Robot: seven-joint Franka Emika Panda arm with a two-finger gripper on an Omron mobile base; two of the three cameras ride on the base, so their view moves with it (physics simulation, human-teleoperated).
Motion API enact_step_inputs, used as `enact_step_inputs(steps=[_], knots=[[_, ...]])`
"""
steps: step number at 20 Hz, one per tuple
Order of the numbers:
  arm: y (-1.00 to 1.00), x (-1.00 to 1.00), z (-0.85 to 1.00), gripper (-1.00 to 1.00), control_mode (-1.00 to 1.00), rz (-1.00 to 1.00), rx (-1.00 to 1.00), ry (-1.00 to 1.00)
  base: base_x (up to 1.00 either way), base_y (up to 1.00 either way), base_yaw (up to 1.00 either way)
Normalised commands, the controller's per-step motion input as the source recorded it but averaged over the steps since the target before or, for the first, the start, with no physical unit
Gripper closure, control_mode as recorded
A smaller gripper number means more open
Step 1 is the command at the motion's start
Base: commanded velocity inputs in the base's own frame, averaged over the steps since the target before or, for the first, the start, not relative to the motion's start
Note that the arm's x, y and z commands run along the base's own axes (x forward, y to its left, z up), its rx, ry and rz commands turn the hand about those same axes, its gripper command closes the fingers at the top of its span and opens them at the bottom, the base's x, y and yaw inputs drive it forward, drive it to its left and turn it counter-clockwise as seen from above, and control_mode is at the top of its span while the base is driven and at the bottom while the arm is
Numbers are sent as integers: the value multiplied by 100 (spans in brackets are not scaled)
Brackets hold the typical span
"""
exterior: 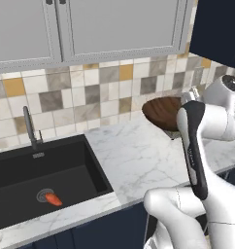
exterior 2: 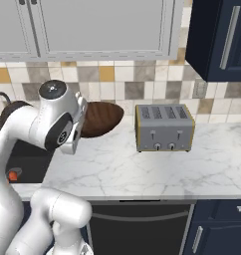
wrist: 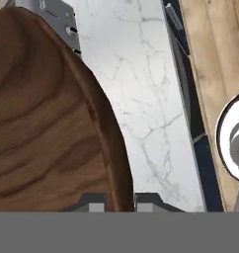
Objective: Clear the mugs and bowl far away from the sink.
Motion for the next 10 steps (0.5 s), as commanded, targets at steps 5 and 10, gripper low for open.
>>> enact_step_inputs(steps=[5,10], knots=[[0,-91,23,100,-100,0,0,-14,0,0,0],[0,-82,36,100,-100,0,0,-21,0,0,0]])
